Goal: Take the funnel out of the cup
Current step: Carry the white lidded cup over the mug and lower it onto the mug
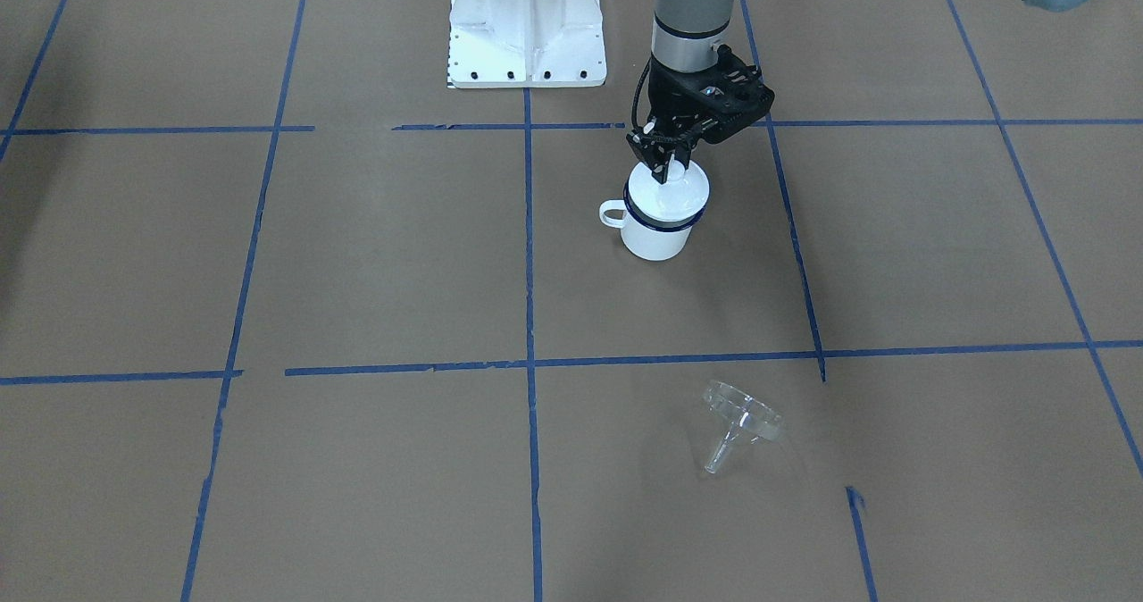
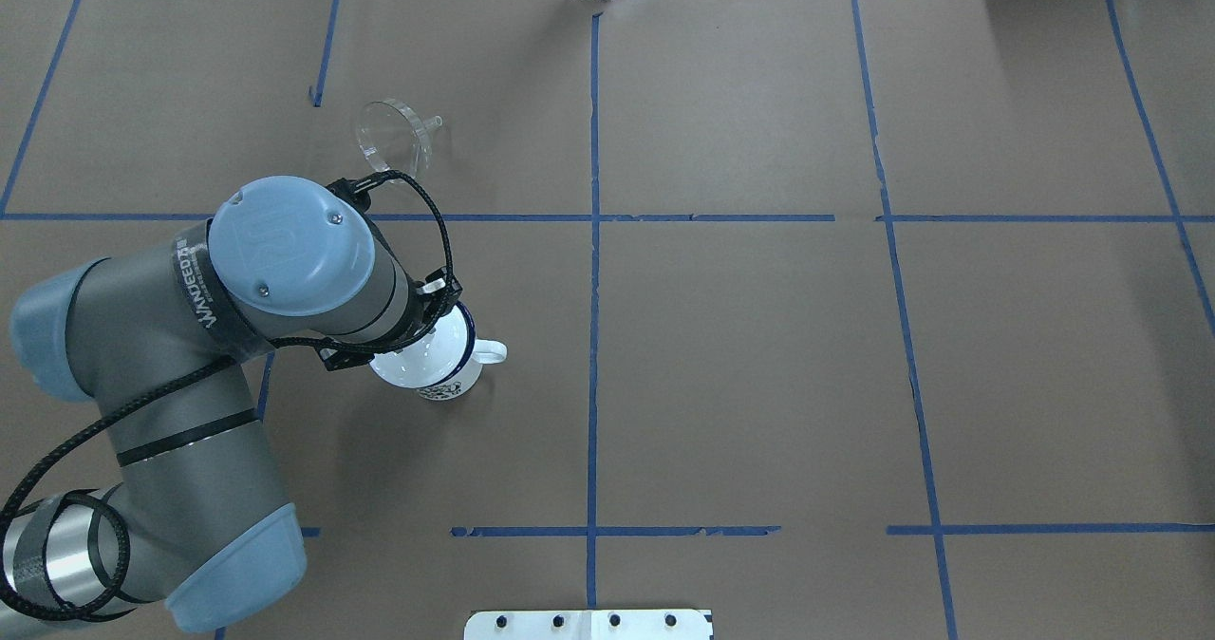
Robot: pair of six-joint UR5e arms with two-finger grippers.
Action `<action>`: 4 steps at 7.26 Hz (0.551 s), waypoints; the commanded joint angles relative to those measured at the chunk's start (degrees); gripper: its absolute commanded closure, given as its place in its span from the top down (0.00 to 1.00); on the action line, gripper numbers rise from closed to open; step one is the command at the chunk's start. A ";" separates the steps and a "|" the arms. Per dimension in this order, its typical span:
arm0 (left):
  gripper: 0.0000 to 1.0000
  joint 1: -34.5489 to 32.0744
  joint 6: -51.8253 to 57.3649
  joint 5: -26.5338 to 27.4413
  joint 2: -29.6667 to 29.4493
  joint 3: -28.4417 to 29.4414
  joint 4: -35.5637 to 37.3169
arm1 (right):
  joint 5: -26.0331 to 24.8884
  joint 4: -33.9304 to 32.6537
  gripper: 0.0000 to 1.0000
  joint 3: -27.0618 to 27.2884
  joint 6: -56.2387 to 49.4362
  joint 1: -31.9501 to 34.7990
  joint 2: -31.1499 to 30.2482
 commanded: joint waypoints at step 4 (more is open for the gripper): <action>0.00 -0.01 0.83 0.08 -0.72 1.28 -0.19 | 0.02 0.00 1.00 -0.04 0.00 0.00 0.00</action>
